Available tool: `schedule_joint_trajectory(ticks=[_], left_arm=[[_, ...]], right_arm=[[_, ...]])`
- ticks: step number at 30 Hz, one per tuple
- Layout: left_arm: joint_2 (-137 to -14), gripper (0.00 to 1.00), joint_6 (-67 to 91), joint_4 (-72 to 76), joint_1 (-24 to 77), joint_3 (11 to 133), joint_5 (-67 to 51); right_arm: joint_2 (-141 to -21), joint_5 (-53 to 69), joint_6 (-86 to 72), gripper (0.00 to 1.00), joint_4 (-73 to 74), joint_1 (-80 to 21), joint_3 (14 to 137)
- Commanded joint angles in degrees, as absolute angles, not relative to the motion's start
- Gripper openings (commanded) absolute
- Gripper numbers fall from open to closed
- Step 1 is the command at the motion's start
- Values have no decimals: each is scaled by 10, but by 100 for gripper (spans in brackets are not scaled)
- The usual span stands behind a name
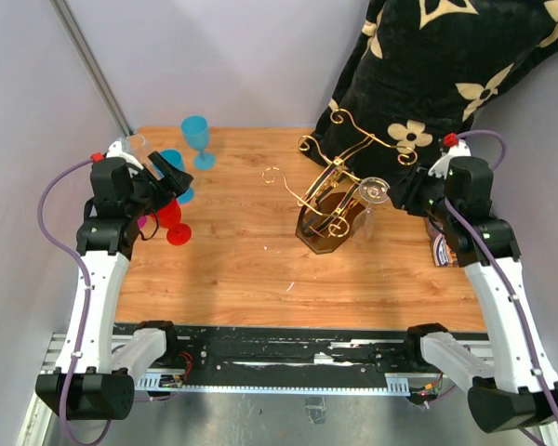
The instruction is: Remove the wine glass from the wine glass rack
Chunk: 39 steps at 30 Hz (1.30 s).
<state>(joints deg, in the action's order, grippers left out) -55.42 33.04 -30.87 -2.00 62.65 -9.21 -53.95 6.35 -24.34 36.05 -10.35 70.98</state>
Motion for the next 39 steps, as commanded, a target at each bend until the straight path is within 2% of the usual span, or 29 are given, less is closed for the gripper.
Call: schedule_joint_trajectory(ticks=[1,15,27,33,39], left_arm=[[-543,87,324,-304,-17,631,-106],[-546,87,327,-297,-17,615,-115],[-548,87,332,-294,-17,603,-120],[-549,87,332,-295,-17,603,-122],[-549,88,330,-297,-17,603,-121]], right_arm=[[-549,185,-293,39,322,-43,660],[-562,254,-335,31,241,-11,623],[-553,290,-354,6,204,-11,609],[-570,320,-366,12,177,-11,604],[-585,341,-376,13,154,-11,601]])
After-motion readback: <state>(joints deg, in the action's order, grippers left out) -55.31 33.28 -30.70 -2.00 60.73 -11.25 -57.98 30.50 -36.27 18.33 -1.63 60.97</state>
